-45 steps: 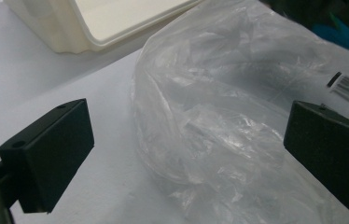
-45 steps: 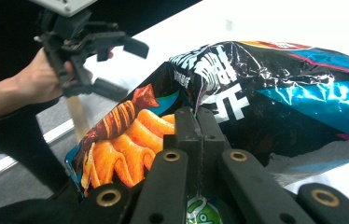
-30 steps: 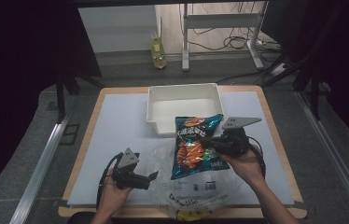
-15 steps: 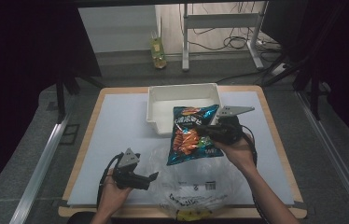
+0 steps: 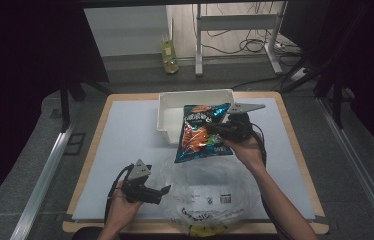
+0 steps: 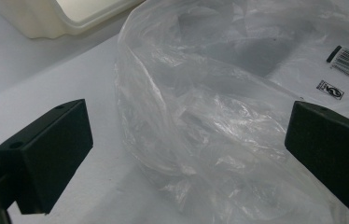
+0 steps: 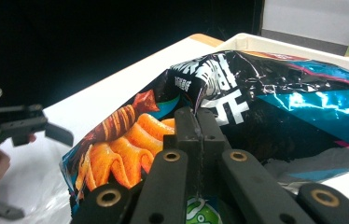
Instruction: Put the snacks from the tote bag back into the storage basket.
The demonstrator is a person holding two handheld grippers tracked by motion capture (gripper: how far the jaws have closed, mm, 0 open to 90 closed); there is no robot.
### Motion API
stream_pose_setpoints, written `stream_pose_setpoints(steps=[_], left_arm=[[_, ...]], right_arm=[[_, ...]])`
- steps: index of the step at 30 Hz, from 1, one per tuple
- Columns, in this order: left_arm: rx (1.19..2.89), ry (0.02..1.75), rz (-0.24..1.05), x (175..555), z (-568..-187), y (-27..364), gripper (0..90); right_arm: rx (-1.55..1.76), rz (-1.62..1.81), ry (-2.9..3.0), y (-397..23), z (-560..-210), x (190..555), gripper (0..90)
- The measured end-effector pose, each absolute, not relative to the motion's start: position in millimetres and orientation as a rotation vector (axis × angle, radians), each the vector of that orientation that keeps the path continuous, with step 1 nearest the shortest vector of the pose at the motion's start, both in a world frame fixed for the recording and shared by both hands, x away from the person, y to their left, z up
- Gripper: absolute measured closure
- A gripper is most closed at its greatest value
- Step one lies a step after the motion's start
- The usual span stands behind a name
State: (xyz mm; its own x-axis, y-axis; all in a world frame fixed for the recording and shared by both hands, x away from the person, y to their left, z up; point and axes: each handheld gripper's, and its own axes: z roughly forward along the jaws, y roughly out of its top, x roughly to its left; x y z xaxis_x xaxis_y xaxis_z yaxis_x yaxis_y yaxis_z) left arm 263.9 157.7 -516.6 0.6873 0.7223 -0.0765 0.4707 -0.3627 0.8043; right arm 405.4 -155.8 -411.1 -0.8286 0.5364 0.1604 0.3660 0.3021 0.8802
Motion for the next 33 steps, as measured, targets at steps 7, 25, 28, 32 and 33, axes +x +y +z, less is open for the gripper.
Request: stream_pose_setpoints(steps=[7,25,28,32,33], left_arm=[[2.03,0.914,0.364,263.9,-516.8,156.6,0.8],[2.045,0.898,0.354,264.6,-517.4,154.0,0.8],[2.044,0.897,0.353,264.7,-517.5,153.9,0.7],[2.045,0.897,0.351,264.8,-517.8,153.3,0.7],[2.045,0.897,0.35,264.8,-517.8,153.0,0.7]], right_arm=[[0.837,1.563,2.375,-150.0,-409.9,424.3,90.0],[0.863,1.589,2.333,-135.0,-405.4,476.8,90.0],[0.87,1.583,2.33,-132.3,-405.1,485.2,90.0],[0.886,1.577,2.322,-127.7,-405.3,495.9,90.0],[0.888,1.575,2.323,-126.8,-405.2,497.4,90.0]])
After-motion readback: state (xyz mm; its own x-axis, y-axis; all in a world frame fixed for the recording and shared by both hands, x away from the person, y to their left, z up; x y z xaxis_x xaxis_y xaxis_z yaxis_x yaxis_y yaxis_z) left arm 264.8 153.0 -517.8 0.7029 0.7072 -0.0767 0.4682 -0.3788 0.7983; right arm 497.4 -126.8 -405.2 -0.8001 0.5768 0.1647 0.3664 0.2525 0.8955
